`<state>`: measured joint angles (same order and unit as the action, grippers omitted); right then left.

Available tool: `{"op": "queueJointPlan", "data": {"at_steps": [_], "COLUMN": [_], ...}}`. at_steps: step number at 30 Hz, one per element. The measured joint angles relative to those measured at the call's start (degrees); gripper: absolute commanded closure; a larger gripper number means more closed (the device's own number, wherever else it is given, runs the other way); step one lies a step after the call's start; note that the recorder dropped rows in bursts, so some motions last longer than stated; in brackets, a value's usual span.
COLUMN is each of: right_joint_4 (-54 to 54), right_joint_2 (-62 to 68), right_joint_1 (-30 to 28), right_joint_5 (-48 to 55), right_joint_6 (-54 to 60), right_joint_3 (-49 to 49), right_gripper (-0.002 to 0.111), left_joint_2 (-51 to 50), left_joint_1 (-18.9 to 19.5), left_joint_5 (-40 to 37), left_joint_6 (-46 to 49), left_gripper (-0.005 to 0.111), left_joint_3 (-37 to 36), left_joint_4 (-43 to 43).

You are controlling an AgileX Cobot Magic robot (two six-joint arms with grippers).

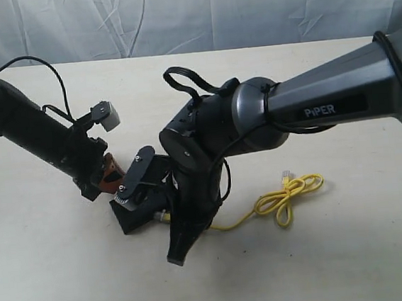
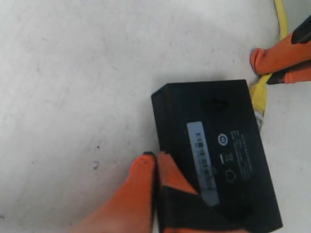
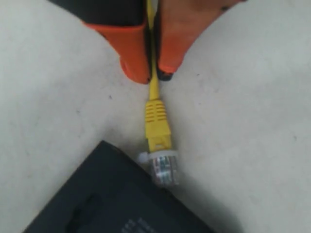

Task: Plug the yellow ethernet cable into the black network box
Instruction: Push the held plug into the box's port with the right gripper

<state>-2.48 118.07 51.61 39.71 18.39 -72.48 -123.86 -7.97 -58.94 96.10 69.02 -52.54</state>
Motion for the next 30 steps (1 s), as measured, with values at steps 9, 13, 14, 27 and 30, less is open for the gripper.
{"op": "queueJointPlan", "data": {"at_steps": [9, 13, 14, 27, 30], "right_joint_4": [-0.24, -0.53, -0.82, -4.22, -4.47], "right_joint_2": [0.0, 0.0, 0.0, 0.0, 0.0], "right_joint_1": [0.0, 0.0, 0.0, 0.0, 0.0], "right_joint_5": [1.13, 1.26, 1.26, 0.69, -0.14], "right_joint_6": [-3.3, -6.97, -7.98, -16.52, -16.63], "right_joint_3": [0.0, 0.0, 0.0, 0.0, 0.0], "right_gripper": [0.109, 0.109, 0.109, 0.109, 0.109], "left_joint_2": [-0.13, -0.13, -0.13, -0.26, -0.26], "left_joint_1": [0.0, 0.0, 0.0, 0.0, 0.0], "left_joint_5": [-0.11, -0.32, -0.43, -1.47, -1.58], "left_joint_6": [-1.05, -2.14, -2.28, -4.36, -4.45], "left_gripper": [0.107, 0.107, 0.107, 0.107, 0.107], "left_joint_3": [0.0, 0.0, 0.0, 0.0, 0.0], "left_joint_4": [-0.1, -0.1, -0.1, 0.36, 0.48]}}
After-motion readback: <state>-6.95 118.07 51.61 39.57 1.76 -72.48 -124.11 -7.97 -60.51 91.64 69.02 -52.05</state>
